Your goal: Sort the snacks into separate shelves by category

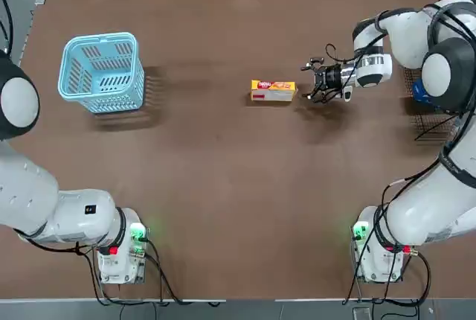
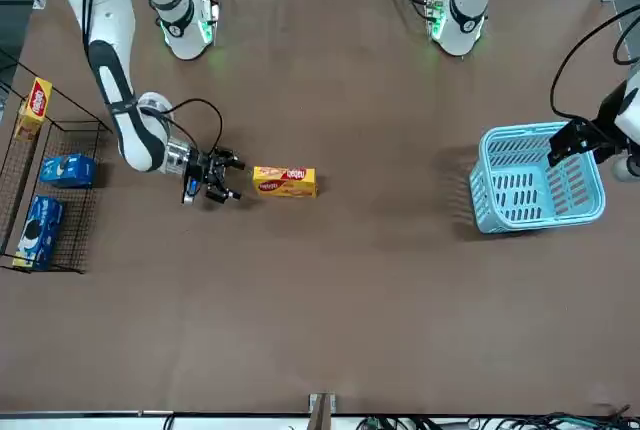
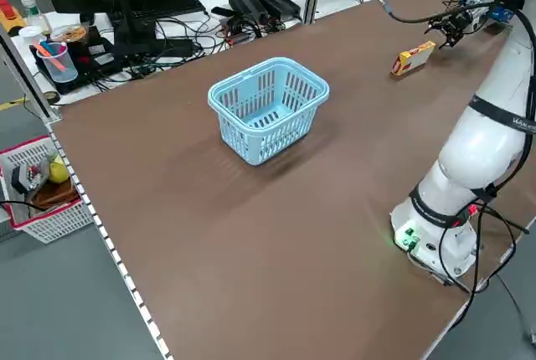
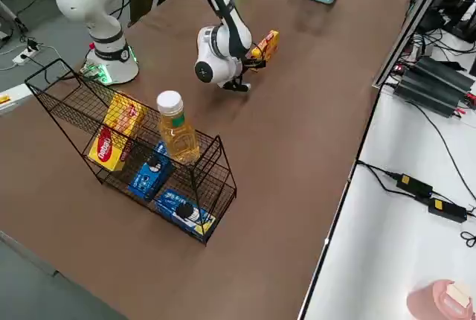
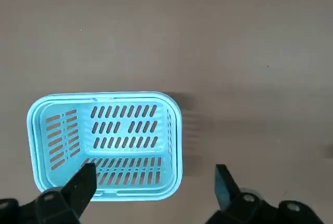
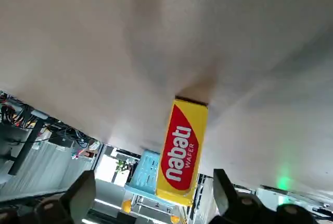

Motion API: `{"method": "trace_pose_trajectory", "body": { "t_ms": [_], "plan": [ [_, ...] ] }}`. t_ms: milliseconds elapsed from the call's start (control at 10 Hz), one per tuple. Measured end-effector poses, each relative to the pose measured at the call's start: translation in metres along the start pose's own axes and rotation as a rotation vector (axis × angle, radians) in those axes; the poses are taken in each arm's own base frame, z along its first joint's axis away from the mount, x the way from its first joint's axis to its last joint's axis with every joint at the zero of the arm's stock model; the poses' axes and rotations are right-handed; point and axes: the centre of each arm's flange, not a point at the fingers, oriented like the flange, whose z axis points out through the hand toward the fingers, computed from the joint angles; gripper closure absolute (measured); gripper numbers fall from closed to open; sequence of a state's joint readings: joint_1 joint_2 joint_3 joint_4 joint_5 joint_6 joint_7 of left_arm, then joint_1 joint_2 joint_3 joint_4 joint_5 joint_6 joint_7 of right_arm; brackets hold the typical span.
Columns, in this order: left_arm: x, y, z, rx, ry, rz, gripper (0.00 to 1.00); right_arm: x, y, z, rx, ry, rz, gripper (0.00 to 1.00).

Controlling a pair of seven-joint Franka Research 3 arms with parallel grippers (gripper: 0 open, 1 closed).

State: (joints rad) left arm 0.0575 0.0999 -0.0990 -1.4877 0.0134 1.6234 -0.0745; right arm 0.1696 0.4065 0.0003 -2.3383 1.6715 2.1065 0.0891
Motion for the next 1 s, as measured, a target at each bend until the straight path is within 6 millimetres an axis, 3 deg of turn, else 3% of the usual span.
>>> {"method": "trace_pose_trajectory", "body": {
  "t_ms": [400, 700, 1000],
  "plan": [
    [0.0, 0.0, 0.0, 0.0, 0.0, -0.001, 0.0, 0.008, 0.008, 0.014, 0.022, 0.04, 0.046, 0.0],
    [0.0, -0.001, 0.0, 0.0, 0.0, -0.001, 0.0, -0.004, 0.006, 0.034, 0.037, 0.045, 0.057, 0.0],
    [0.0, -0.001, -0.001, 0.0, 0.001, -0.001, 0.0, -0.003, 0.006, 0.036, 0.04, 0.048, 0.038, 0.03]
  ]
}}
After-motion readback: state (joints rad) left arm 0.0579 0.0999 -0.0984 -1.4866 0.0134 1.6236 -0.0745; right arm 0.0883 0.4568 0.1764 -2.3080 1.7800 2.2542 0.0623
